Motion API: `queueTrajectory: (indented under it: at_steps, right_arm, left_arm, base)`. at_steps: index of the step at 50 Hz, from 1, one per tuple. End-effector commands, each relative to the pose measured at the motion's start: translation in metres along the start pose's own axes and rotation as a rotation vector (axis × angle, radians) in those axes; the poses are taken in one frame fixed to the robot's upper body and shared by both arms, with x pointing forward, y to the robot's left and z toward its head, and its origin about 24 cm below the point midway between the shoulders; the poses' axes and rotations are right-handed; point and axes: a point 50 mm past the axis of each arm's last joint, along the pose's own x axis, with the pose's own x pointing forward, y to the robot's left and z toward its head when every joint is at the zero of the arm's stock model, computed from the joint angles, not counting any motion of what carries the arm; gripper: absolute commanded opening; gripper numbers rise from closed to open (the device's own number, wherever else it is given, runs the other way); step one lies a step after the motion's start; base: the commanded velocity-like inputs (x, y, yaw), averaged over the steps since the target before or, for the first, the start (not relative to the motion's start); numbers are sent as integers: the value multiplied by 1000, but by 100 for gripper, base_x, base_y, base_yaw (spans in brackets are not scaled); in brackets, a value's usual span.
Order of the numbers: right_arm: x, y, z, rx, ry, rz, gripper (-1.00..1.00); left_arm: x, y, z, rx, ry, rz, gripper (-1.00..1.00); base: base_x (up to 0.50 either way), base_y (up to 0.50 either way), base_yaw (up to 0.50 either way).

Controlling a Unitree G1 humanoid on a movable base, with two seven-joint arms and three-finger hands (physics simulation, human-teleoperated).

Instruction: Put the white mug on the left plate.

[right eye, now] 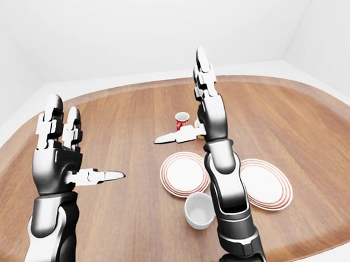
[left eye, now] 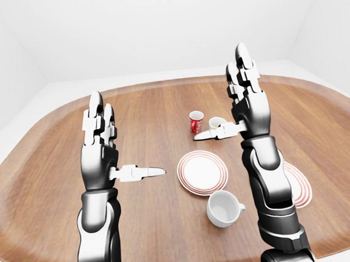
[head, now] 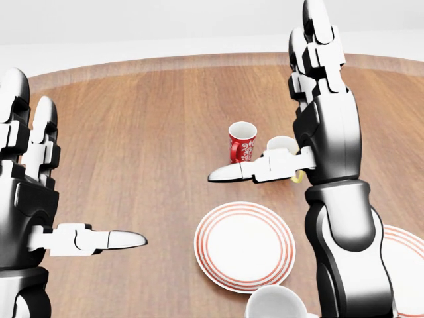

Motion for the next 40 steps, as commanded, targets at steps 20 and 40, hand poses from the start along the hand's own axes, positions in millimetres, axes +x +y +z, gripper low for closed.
queueTrajectory:
  at_steps: [20, 40]
  right_arm:
    - [-82, 33, -10, -475, 208, 781, 100]
    - [-112, 31, -6, -498, 299, 763, 100]
  left_arm:
    - [0, 1, 6, 11, -26, 1, 100]
    - [0, 1, 5, 11, -21, 2, 100]
  base:
    - [0, 0, 0]
    - [0, 0, 0]
